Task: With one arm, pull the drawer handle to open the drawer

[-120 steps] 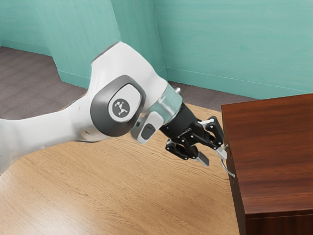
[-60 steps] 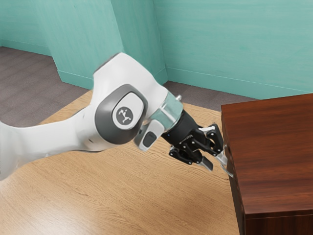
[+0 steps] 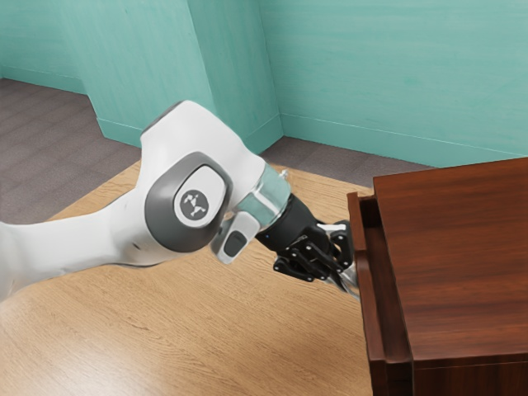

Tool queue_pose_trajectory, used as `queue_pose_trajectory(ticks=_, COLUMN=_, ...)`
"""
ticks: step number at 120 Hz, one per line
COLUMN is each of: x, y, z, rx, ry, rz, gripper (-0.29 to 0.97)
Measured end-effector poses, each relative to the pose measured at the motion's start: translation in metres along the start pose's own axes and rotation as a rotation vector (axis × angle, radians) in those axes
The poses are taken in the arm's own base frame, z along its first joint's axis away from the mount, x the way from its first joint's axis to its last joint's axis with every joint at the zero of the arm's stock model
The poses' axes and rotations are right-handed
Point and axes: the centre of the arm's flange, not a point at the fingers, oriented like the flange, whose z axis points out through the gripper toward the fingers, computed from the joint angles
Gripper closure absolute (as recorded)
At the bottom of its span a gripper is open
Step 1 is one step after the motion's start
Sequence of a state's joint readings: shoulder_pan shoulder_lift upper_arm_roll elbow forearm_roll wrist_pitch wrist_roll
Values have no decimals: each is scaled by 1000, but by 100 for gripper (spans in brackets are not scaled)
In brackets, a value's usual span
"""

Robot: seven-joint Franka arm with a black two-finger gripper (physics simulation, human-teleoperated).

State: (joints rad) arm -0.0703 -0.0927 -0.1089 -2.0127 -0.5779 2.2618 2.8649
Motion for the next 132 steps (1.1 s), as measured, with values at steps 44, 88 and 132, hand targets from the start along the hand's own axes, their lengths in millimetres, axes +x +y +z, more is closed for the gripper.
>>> queue_pose_trajectory(ticks=44, x=12, y=35, z=-28, rx=-7, ry=-29, rz=-28, gripper=74)
queue_pose_trajectory(ticks=88, x=15, y=89, z=-74, rx=17, ry=-84, rz=-112, gripper=74)
queue_pose_trajectory(ticks=132, x=20, y=112, z=-86, rx=35, ry=-88, rz=-140, gripper=73)
